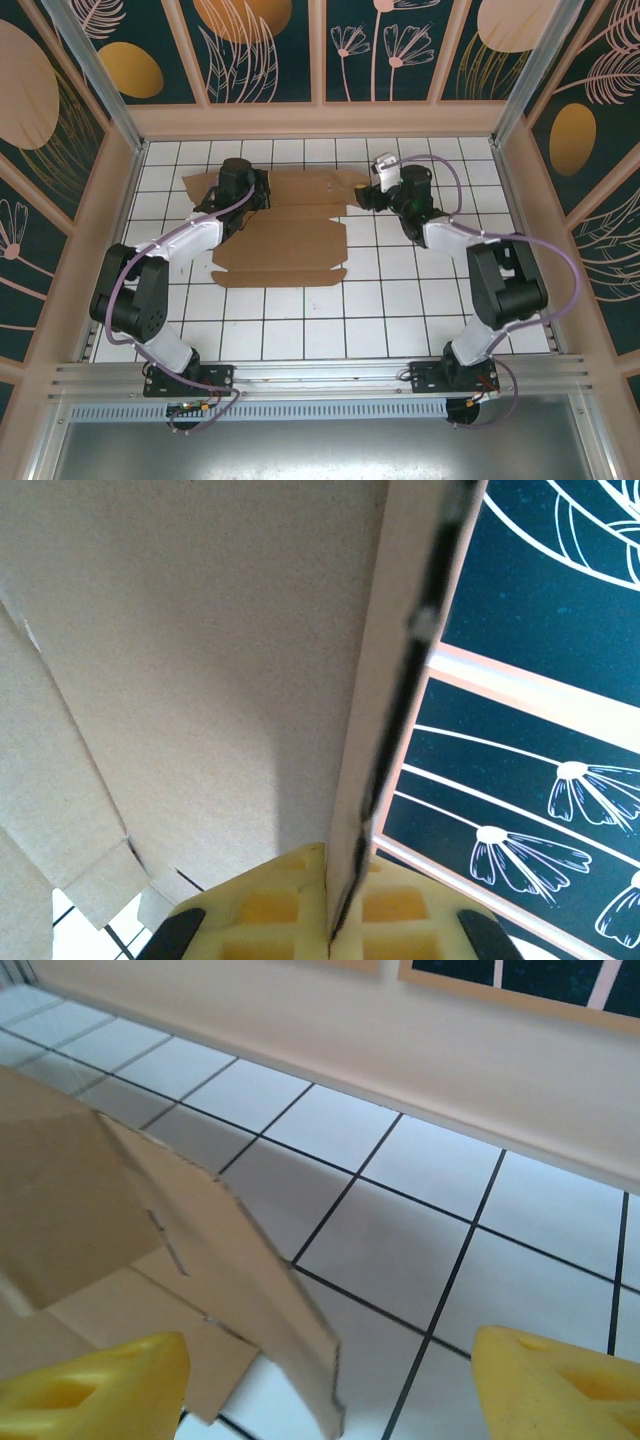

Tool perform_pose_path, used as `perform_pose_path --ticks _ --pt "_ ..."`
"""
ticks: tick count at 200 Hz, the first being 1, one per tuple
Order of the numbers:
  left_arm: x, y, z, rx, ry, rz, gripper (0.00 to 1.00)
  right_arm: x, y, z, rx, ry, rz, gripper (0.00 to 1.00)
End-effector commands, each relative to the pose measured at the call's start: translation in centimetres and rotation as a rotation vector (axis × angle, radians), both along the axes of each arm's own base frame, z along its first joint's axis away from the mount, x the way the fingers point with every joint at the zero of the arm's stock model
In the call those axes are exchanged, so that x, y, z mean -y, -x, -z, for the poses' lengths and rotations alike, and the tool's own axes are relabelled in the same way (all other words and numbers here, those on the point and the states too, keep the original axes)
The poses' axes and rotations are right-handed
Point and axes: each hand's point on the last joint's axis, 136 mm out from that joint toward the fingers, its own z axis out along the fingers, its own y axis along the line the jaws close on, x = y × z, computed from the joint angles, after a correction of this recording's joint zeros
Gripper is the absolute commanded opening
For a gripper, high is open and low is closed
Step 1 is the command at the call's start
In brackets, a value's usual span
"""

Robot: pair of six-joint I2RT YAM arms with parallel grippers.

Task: Fold the paper box

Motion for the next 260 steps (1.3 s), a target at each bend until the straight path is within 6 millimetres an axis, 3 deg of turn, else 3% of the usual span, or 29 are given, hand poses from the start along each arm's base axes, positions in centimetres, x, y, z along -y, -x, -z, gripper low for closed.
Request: perform_pose_path --ticks 1,19,37,49,76,119,148,178,232,235,260 --pt "-0.2 2.1 5.7 -0.193 -0.057 0.029 0.0 -0.7 -1.1 0.6 0.006 0.048 -0.086 0.73" --pt "-0.2 2.2 5.6 -0.19 -0.053 0.027 0.0 -1.5 -1.7 1.0 -0.015 0.021 -0.116 0.67" --pt "-0.1 2.1 5.5 -0.183 -0.044 0.028 0.0 -2.5 -2.0 1.7 -0.072 -0.035 -0.141 0.52" --pt "0.0 2.0 5.5 -0.18 -0.036 0.031 0.0 -3.4 -1.4 1.8 -0.089 -0.073 -0.181 0.42" --pt "0.2 2.0 5.7 -0.183 -0.029 0.039 0.0 -4.8 -0.1 1.3 -0.059 -0.11 -0.197 0.31" --pt "0.5 1.8 5.7 -0.179 -0.018 0.045 0.0 -6.6 1.3 0.7 -0.151 -0.249 -0.108 0.28" --pt "0.4 1.8 5.6 -0.175 -0.019 0.043 0.0 -8.7 2.9 0.6 -0.207 -0.321 -0.156 0.34" --pt "0.2 2.1 5.9 -0.182 -0.043 0.046 0.0 -7.5 3.4 -0.2 -0.18 -0.348 -0.186 0.36" --pt "-0.1 2.3 6.9 -0.164 -0.103 0.081 0.0 -7.2 4.4 -0.1 -0.229 -0.411 -0.278 0.25" --pt "-0.2 2.9 8.0 -0.183 -0.108 0.085 0.0 -7.2 4.4 -0.2 -0.227 -0.41 -0.278 0.23" --pt "-0.6 3.6 9.1 -0.181 -0.118 0.103 0.0 -6.9 4.5 -0.2 -0.217 -0.398 -0.264 0.19"
